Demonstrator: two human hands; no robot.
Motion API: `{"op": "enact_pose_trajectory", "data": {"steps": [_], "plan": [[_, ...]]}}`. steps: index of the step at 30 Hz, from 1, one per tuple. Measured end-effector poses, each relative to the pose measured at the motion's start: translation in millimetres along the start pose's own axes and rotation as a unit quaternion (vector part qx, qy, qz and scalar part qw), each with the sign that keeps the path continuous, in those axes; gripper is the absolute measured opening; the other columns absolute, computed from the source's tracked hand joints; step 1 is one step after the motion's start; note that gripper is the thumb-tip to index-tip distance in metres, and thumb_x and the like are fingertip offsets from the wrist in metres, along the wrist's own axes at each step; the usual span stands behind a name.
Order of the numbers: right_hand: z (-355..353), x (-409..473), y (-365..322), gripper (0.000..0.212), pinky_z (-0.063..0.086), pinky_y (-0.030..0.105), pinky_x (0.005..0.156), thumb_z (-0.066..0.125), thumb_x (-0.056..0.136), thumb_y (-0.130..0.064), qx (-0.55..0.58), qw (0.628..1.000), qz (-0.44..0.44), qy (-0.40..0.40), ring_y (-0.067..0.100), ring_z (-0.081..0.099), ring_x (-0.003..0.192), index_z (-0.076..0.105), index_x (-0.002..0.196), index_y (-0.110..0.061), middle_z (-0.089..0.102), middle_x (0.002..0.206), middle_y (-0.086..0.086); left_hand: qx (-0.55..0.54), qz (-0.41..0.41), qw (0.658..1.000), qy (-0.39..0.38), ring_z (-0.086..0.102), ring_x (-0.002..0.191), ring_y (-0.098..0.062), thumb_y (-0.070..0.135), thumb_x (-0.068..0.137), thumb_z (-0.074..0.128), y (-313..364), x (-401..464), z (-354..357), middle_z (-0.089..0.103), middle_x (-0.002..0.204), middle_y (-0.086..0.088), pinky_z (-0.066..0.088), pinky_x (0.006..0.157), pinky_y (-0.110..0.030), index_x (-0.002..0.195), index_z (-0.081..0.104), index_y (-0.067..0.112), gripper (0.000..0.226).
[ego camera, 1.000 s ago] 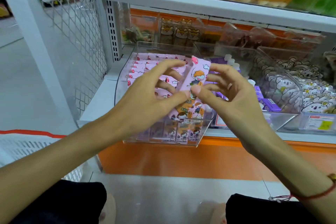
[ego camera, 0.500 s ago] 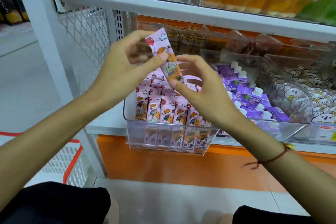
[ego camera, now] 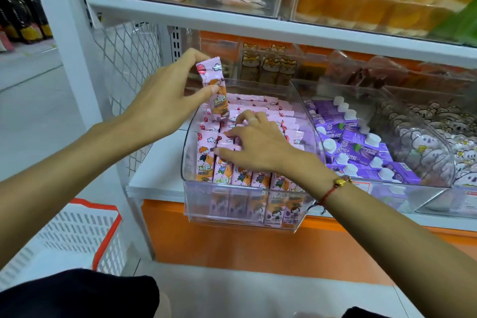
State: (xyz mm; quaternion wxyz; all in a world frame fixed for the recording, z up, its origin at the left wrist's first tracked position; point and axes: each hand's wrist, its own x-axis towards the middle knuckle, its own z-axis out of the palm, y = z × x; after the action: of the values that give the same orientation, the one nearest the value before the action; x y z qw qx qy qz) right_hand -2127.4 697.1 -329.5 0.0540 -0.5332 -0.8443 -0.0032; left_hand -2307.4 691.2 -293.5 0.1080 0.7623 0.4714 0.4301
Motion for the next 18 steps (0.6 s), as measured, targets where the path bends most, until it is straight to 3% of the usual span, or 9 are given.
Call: {"op": "enact_pose_trajectory", "data": {"steps": [3, 7, 10, 14, 18], "plan": [[0.7, -1.8, -0.3, 0.055, 0.026, 0.038, 0.096, 0.047, 0.086, -0.063, -0.003, 1.0, -0.005, 0.0, 0.026, 0.027, 0.127, 0.059, 0.126, -0.026, 0.035, 0.139, 0.006, -0.025, -0.015, 0.999, -0.031, 0.065, 0.098, -0.007, 0.026, 0.09, 0.063, -2.7, 3.0, -2.6, 0.063, 0.1, 0.02, 0.053, 0.092, -0.041, 0.107, 0.047, 0.032, 0.025], [-6.2, -18.9, 6.3, 0.054, 0.029, 0.038, 0.097, 0.059, 0.077, -0.065, 0.084, 0.996, -0.024, 0.031, 0.021, 0.027, 0.127, 0.062, 0.117, -0.03, 0.036, 0.137, 0.001, -0.068, -0.02, 0.993, -0.093, 0.065, 0.096, -0.005, 0.022, 0.09, 0.062, -1.3, 7.4, -1.9, 0.065, 0.105, 0.01, 0.053, 0.09, -0.032, 0.108, 0.049, 0.027, 0.023], [-5.9, -31.8, 10.9, 0.055, 0.033, 0.039, 0.099, 0.063, 0.078, -0.061, 0.11, 0.993, -0.034, 0.023, 0.021, 0.03, 0.124, 0.057, 0.124, -0.032, 0.038, 0.134, 0.001, -0.082, -0.011, 0.988, -0.133, 0.067, 0.096, -0.013, 0.02, 0.09, 0.062, 3.9, 10.8, -0.3, 0.065, 0.11, -0.003, 0.054, 0.088, -0.03, 0.109, 0.05, 0.021, 0.021], [-0.6, -36.5, 12.3, 0.057, 0.036, 0.038, 0.098, 0.063, 0.082, -0.054, 0.138, 0.99, -0.033, 0.018, 0.022, 0.035, 0.118, 0.052, 0.132, -0.03, 0.042, 0.13, 0.004, 0.0, -0.004, 0.984, -0.18, 0.065, 0.098, -0.014, 0.022, 0.088, 0.065, 4.1, 15.7, 6.1, 0.065, 0.109, 0.001, 0.053, 0.086, -0.036, 0.111, 0.055, 0.016, 0.026], [2.2, -36.4, 14.2, 0.057, 0.038, 0.037, 0.095, 0.064, 0.082, -0.052, 0.156, 0.987, -0.031, 0.032, 0.021, 0.038, 0.114, 0.052, 0.132, -0.03, 0.045, 0.124, 0.002, 0.236, 0.058, 0.953, -0.182, 0.053, 0.105, -0.021, 0.037, 0.081, 0.073, 0.4, 21.9, 22.5, 0.062, 0.109, 0.0, 0.033, 0.074, -0.027, 0.121, 0.059, 0.02, 0.045]]}}
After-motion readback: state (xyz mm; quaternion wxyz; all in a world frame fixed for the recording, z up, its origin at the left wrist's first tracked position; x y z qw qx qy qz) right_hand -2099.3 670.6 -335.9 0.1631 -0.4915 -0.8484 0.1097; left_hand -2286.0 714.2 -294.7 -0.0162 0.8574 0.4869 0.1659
